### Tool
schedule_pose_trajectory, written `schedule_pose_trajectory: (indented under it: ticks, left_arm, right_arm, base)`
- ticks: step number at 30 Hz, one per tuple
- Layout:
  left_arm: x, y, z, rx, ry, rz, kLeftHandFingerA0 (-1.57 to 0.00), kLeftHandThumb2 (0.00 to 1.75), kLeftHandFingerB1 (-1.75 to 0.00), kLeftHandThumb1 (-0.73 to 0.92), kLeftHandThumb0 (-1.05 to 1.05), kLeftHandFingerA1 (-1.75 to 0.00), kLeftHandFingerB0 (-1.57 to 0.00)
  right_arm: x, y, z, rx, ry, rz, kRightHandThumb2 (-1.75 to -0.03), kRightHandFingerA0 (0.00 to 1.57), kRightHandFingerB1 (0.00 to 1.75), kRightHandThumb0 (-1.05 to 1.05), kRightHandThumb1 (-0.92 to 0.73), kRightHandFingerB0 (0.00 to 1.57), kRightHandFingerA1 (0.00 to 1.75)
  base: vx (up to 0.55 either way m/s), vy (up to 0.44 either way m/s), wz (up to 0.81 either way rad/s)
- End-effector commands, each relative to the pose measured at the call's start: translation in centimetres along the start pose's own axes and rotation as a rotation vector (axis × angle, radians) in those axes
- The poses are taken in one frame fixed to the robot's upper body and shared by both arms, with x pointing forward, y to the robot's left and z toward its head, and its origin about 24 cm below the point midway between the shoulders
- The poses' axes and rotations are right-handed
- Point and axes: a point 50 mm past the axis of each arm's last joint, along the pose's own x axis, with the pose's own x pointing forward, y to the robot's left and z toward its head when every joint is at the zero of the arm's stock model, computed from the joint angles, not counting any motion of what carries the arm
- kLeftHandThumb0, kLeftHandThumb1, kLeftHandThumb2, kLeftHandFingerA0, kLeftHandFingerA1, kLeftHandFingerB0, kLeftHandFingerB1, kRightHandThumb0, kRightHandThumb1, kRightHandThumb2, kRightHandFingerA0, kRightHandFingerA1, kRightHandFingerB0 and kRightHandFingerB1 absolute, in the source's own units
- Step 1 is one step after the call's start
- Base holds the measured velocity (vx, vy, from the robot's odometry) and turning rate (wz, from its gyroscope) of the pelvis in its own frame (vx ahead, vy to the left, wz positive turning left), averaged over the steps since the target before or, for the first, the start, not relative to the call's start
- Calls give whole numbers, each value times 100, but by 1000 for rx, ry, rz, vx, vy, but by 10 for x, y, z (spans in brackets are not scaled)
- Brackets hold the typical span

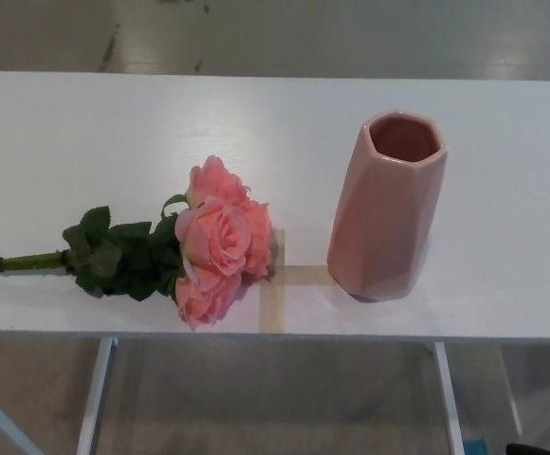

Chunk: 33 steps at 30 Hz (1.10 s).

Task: Use the left hand to pick up the rose and then lift and insert it into the pink vase.

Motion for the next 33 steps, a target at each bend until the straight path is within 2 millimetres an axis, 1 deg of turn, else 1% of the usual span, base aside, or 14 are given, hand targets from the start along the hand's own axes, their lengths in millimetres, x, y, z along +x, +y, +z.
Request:
schedule_pose_trajectory:
  ticks: [1,9,11,13,17,18,20,21,22,25,29,31,32,33]
  left_arm:
    - [30,0,0,87,3,-104,-1,77,-17,40,-63,-15,-7]
    - [92,-8,-9,252,7,-268,-1,78,-18,38,-62,-15,-4]
    - [95,-8,-10,259,10,-272,-1,78,-18,38,-62,-15,-4]
    - [120,-9,-32,330,87,-323,0,76,-18,36,-59,-17,-2]
    - [123,-9,-33,335,87,-325,0,76,-18,36,-59,-17,-2]
    - [144,-8,-48,398,196,-368,0,57,-22,44,-66,-20,0]
    - [154,-9,-55,430,248,-389,0,57,-22,45,-63,-20,0]
    - [157,-9,-57,441,266,-396,0,57,-22,45,-63,-20,0]
    - [161,-10,-59,455,283,-406,0,75,-21,35,-55,-17,-1]
    - [168,-11,-61,477,310,-422,0,75,-21,35,-55,-17,-1]
    - [179,-18,-68,530,340,-451,0,69,-22,36,-57,-16,-4]
    - [183,-30,-76,592,350,-480,0,54,-24,43,-56,-22,-1]
    - [183,-33,-80,607,347,-486,0,74,-23,34,-52,-19,0]
    - [184,-36,-83,621,347,-493,0,74,-23,35,-52,-19,0]
  right_arm:
    - [0,-1,1,8,-8,0,-57,65,48,-19,-61,57,52]
    - [-1,-1,0,-14,-12,3,-57,65,48,-19,-61,57,52]
    - [-1,-1,0,-14,-12,3,-57,65,48,-19,-61,57,52]
    - [0,0,1,-12,-15,9,-57,65,48,-20,-61,57,52]
    - [0,0,1,-12,-15,9,-57,65,48,-20,-61,57,52]
    - [0,0,2,-14,-15,10,-57,65,48,-19,-61,57,52]
    - [0,0,2,-15,-17,8,-57,65,48,-19,-61,57,52]
    - [0,0,2,-15,-18,7,-57,65,48,-19,-61,57,52]
    - [0,0,3,-14,-17,8,-57,65,48,-19,-61,57,52]
    - [0,0,3,-12,-16,10,-57,65,48,-19,-61,57,52]
    - [1,0,5,-1,-21,11,-57,65,48,-19,-61,57,52]
    - [1,0,5,-3,-19,9,-57,65,48,-20,-61,57,52]
    - [1,0,5,-3,-22,10,-57,65,48,-20,-61,57,52]
    - [2,1,6,-3,-23,11,-57,65,48,-20,-61,57,52]
  base:
    - [0,0,0]
    - [0,0,0]
    - [0,0,0]
    - [0,0,0]
    - [0,0,0]
    - [0,0,0]
    - [0,0,4]
    - [0,0,0]
    - [0,0,0]
    - [0,0,0]
    - [0,0,0]
    - [0,0,0]
    - [0,0,0]
    - [0,0,0]
